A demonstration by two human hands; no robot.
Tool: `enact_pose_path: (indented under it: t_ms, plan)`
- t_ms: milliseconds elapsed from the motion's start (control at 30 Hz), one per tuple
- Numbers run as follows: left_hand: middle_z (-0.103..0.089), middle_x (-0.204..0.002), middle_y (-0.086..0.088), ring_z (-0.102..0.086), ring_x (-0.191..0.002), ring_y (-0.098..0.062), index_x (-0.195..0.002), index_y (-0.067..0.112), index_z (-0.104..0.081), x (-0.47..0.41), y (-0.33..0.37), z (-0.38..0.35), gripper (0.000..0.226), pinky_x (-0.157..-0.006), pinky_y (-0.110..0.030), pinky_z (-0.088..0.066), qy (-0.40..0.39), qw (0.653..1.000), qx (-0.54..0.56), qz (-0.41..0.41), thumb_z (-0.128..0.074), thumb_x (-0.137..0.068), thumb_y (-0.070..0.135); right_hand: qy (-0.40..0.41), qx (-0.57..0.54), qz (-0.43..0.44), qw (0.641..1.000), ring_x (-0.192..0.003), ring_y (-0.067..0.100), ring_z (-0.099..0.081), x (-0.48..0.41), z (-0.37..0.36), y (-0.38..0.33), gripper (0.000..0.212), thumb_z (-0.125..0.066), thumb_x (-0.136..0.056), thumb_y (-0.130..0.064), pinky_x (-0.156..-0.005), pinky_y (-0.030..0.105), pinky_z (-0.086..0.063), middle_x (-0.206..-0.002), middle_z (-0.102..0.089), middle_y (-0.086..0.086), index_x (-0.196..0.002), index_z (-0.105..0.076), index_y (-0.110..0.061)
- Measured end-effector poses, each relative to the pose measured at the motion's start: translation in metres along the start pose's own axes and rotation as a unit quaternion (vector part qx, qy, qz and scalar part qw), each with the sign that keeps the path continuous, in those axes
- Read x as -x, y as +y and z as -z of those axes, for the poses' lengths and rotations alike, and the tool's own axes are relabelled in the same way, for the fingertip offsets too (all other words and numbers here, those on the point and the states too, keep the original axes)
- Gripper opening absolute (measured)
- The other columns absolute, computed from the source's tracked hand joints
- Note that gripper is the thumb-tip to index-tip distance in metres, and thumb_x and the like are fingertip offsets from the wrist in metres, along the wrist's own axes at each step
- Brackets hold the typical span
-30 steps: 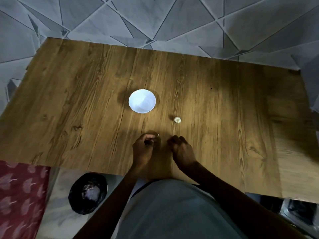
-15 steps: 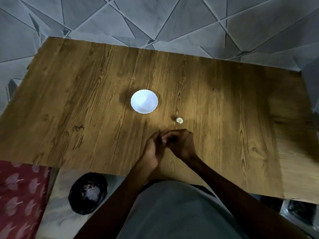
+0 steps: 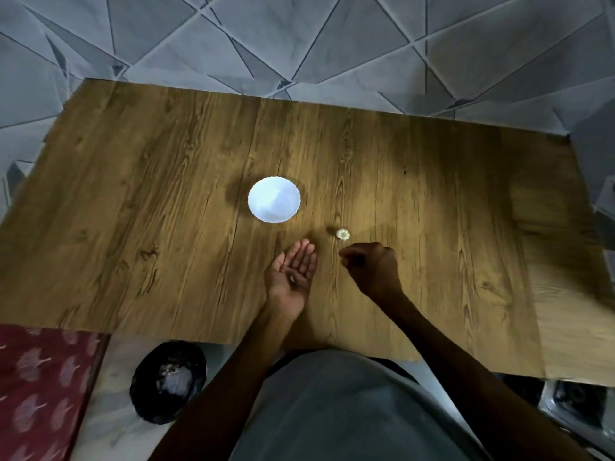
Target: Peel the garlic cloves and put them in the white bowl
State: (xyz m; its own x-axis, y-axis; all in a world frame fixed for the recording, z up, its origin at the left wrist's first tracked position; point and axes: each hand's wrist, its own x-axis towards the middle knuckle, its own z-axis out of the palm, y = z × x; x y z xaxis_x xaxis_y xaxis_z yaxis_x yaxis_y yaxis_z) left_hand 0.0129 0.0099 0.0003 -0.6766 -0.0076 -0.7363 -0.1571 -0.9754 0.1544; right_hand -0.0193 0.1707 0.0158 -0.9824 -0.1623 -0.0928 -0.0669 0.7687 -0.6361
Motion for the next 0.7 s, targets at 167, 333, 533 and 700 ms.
enact_pose_path:
  t_ms: [167,333,533,700]
  plan:
    - [-0.075,-0.095,-0.014,-0.069,-0.094,-0.024,-0.103,0.001,-0.063,-0.002,0.022,0.021,0.039,-0.09,-0.036,-0.052,0.01,1.0,0.003,-0.025,-0.031,-0.103,0.022,-0.086,0.053,-0.024,0.995,-0.069,0.003,-0.061,0.01,-0.018,0.026,0.015,-0.065,-0.092,-0.01,-0.063,0.012,-0.048,-0.098,-0.073,0.0,-0.102,-0.075,-0.015]
    - [-0.075,-0.093,-0.013,-0.074,-0.082,-0.023,-0.101,0.001,-0.063,-0.001,0.026,0.029,0.038,-0.074,-0.033,-0.061,0.013,0.999,-0.009,-0.032,-0.032,-0.103,0.022,-0.078,0.082,0.024,0.993,-0.083,0.013,-0.066,0.009,-0.035,0.021,0.017,-0.064,-0.093,-0.018,-0.077,0.029,-0.056,-0.102,-0.071,0.003,-0.106,-0.074,-0.012]
    - [-0.075,-0.091,-0.013,-0.066,-0.097,-0.024,-0.103,0.001,-0.063,0.002,0.021,0.025,0.038,-0.09,-0.035,-0.05,0.029,0.999,-0.038,-0.022,-0.033,-0.104,0.023,-0.062,0.175,0.114,0.976,-0.063,0.028,-0.066,0.011,-0.045,0.012,0.017,-0.078,-0.071,0.002,-0.054,0.032,-0.053,-0.079,-0.067,0.014,-0.085,-0.068,-0.001]
    - [-0.075,-0.093,-0.015,-0.071,-0.09,-0.025,-0.103,0.0,-0.063,0.002,0.022,0.02,0.038,-0.086,-0.035,-0.051,0.026,0.998,-0.048,-0.023,-0.032,-0.104,0.022,-0.141,0.261,0.102,0.949,-0.068,0.033,-0.064,0.018,-0.05,0.002,0.028,-0.083,-0.058,-0.004,-0.05,0.034,-0.052,-0.089,-0.066,0.022,-0.082,-0.07,0.004]
